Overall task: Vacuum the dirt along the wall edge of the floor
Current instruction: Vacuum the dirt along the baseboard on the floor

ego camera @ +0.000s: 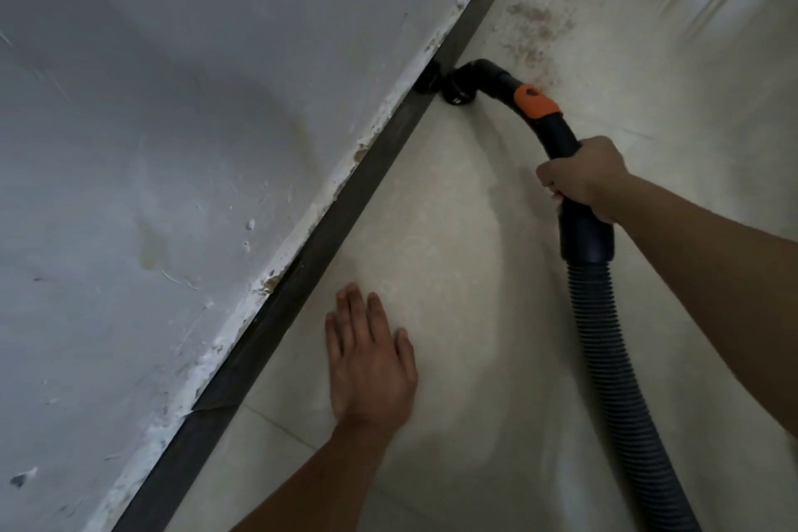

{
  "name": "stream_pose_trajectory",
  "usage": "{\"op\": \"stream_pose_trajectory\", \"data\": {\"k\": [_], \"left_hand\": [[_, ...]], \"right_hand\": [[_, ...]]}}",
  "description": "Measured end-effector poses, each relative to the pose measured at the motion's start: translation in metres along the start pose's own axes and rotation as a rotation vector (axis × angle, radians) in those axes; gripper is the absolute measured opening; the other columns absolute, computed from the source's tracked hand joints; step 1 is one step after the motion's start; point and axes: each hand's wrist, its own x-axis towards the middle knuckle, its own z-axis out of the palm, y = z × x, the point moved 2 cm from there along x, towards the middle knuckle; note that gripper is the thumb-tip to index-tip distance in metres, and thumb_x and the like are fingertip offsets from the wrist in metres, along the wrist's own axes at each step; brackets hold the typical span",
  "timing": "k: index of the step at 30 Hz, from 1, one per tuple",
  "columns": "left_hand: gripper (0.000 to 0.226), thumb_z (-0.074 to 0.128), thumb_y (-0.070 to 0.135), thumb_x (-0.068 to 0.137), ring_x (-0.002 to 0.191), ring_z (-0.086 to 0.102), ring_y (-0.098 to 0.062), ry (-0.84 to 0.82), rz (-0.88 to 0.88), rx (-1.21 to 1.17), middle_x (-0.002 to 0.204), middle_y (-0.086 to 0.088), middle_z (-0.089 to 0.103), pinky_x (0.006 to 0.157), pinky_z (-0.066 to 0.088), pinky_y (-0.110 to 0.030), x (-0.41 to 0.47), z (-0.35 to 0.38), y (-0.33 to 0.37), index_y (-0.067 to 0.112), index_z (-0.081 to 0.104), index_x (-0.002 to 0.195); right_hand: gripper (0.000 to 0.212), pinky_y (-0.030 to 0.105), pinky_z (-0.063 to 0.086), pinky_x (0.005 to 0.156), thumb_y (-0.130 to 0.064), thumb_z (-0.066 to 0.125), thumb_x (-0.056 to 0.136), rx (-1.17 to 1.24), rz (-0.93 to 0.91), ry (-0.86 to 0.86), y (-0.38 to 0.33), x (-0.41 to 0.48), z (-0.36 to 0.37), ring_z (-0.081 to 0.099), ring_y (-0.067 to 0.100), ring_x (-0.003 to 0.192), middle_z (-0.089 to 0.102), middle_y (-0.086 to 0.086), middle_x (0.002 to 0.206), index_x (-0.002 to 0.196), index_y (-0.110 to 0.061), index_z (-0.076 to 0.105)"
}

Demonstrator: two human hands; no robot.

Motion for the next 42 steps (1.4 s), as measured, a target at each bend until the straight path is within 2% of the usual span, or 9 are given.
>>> {"op": "stream_pose_trajectory", "data": {"k": [2, 8, 12, 20, 25, 29, 35, 39, 42], "left_hand": [[0.063, 0.027, 0.037, 0.095, 0.143, 0.028, -0.037, -0.009, -0.002, -0.001, 0.151, -0.026, 0.034, 0.114, 0.020, -0.051, 0.000, 0.000, 0.000, -0.002, 0.045, 0.140], [0.064, 0.025, 0.037, 0.094, 0.140, 0.031, -0.040, -0.022, 0.007, -0.026, 0.149, -0.028, 0.035, 0.114, 0.025, -0.053, -0.001, 0.000, -0.001, -0.005, 0.044, 0.139], [0.066, 0.022, 0.038, 0.094, 0.143, 0.024, -0.039, -0.033, 0.020, -0.044, 0.152, -0.028, 0.029, 0.118, 0.018, -0.052, -0.002, 0.000, -0.001, -0.004, 0.038, 0.143], [0.066, 0.028, 0.034, 0.091, 0.141, 0.026, -0.043, -0.002, 0.048, -0.078, 0.149, -0.032, 0.031, 0.116, 0.016, -0.053, -0.008, -0.003, -0.001, -0.009, 0.039, 0.140], [0.064, 0.028, 0.031, 0.090, 0.135, 0.033, -0.049, -0.028, 0.132, -0.048, 0.143, -0.037, 0.037, 0.111, 0.024, -0.059, -0.022, -0.005, -0.008, -0.011, 0.044, 0.136], [0.064, 0.025, 0.032, 0.090, 0.127, 0.044, -0.049, -0.084, 0.254, -0.005, 0.136, -0.036, 0.046, 0.103, 0.035, -0.060, -0.074, -0.011, -0.020, -0.009, 0.052, 0.131], [0.058, 0.031, 0.036, 0.091, 0.124, 0.050, -0.044, -0.121, 0.360, 0.025, 0.135, -0.030, 0.051, 0.098, 0.042, -0.053, -0.150, -0.016, -0.056, 0.000, 0.061, 0.126], [0.071, 0.009, 0.047, 0.101, 0.121, 0.054, -0.042, -0.121, 0.335, 0.091, 0.134, -0.026, 0.054, 0.099, 0.035, -0.047, -0.175, -0.020, -0.095, 0.005, 0.061, 0.127], [0.071, 0.007, 0.047, 0.101, 0.124, 0.053, -0.039, -0.136, 0.340, 0.124, 0.138, -0.023, 0.052, 0.107, 0.020, -0.041, -0.184, -0.027, -0.104, 0.008, 0.056, 0.133]], "right_hand": [[0.032, 0.038, 0.058, 0.064, -0.012, 0.073, 0.073, -0.042, 0.003, 0.010, 0.029, -0.017, -0.021, 0.061, 0.027, 0.056, 0.068, 0.015, 0.075, 0.103, -0.002, 0.063], [0.018, 0.031, 0.051, 0.053, -0.009, 0.071, 0.077, -0.091, 0.070, 0.145, 0.118, -0.072, -0.085, 0.059, 0.028, 0.051, 0.063, 0.017, 0.068, 0.090, -0.001, 0.061], [0.013, 0.030, 0.050, 0.048, -0.006, 0.070, 0.075, -0.106, 0.069, 0.217, 0.158, -0.115, -0.104, 0.057, 0.027, 0.047, 0.062, 0.021, 0.066, 0.078, 0.000, 0.059], [0.015, 0.041, 0.057, 0.053, -0.017, 0.071, 0.069, -0.138, 0.052, 0.137, 0.237, -0.263, -0.087, 0.064, 0.031, 0.054, 0.063, 0.008, 0.061, 0.075, -0.018, 0.057], [0.012, 0.036, 0.052, 0.049, -0.011, 0.071, 0.074, -0.126, 0.173, 0.160, 0.291, -0.332, -0.108, 0.062, 0.026, 0.050, 0.063, 0.009, 0.058, 0.078, -0.011, 0.060], [0.015, 0.030, 0.051, 0.051, -0.015, 0.071, 0.077, -0.127, 0.249, 0.259, 0.291, -0.315, -0.129, 0.065, 0.029, 0.056, 0.066, 0.014, 0.065, 0.080, -0.007, 0.059], [0.041, 0.045, 0.062, 0.070, -0.019, 0.079, 0.074, 0.137, 0.285, 0.295, 0.247, -0.224, -0.134, 0.068, 0.028, 0.062, 0.068, 0.014, 0.079, 0.107, -0.002, 0.062], [0.046, 0.034, 0.055, 0.052, -0.008, 0.078, 0.080, 0.305, 0.259, 0.228, 0.214, -0.194, -0.132, 0.058, 0.020, 0.053, 0.060, 0.013, 0.079, 0.118, -0.001, 0.052], [0.034, 0.027, 0.047, 0.044, -0.003, 0.073, 0.080, 0.240, 0.231, 0.145, 0.207, -0.199, -0.121, 0.054, 0.017, 0.043, 0.058, 0.011, 0.067, 0.107, -0.002, 0.053]]}}
